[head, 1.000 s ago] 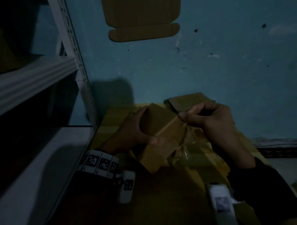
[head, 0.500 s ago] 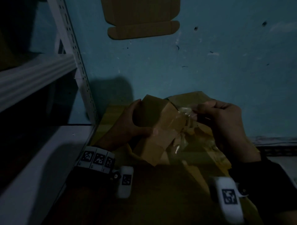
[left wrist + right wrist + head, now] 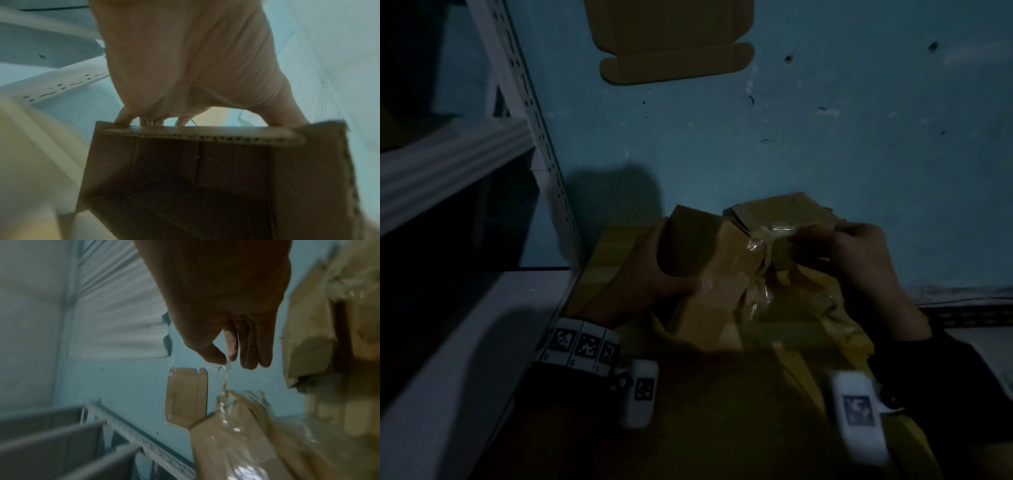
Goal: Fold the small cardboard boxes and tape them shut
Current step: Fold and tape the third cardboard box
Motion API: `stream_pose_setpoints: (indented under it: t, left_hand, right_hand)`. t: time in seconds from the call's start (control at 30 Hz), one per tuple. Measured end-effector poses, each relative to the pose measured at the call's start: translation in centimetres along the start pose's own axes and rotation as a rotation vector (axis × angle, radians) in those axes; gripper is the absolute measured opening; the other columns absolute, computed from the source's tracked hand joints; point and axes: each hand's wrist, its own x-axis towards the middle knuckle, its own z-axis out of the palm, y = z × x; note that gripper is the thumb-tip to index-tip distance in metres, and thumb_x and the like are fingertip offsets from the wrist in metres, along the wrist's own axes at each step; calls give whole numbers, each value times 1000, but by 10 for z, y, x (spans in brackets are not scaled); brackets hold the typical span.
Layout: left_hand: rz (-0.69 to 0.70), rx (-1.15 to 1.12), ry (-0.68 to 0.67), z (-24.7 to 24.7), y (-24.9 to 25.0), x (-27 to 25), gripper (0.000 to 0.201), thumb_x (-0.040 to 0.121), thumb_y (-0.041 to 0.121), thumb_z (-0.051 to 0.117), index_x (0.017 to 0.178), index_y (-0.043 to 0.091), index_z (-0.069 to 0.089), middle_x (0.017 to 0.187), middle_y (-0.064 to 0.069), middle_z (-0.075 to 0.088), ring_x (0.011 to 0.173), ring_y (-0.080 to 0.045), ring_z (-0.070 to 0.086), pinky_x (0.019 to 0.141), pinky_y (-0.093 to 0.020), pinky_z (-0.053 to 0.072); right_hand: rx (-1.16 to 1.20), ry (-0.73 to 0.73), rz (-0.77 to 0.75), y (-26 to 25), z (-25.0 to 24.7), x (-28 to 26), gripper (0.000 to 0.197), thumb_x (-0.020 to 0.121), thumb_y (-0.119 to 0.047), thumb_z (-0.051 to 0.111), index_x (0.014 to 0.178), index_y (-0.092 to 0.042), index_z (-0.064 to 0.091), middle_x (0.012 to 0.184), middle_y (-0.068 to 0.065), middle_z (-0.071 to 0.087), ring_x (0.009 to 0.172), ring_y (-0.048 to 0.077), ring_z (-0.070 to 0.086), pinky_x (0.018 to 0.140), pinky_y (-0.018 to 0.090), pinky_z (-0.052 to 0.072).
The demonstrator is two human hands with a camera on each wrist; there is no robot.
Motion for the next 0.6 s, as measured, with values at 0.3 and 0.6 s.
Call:
stream_pose_setpoints:
  t: [0.3, 0.6]
  left_hand:
    - [87, 233, 58, 4, -3, 2, 149, 30, 71, 89, 149, 45, 3, 157, 10, 20, 145, -17, 24, 113, -57, 30]
    - [-34, 138, -38, 16, 3, -1, 174, 24, 68, 87, 139, 41, -40, 155, 19, -12, 142, -9, 0, 117, -49, 17]
  right_hand:
    - [-197, -153, -149, -2, 3, -1, 77, 73, -66, 71, 136, -28, 51, 128, -4, 61, 111, 12, 64, 89, 35, 57]
    - [-202, -361, -439, 5, 24, -17, 9, 74, -25, 82, 80, -20, 77, 78, 6, 77, 72, 31, 74, 68, 50, 60]
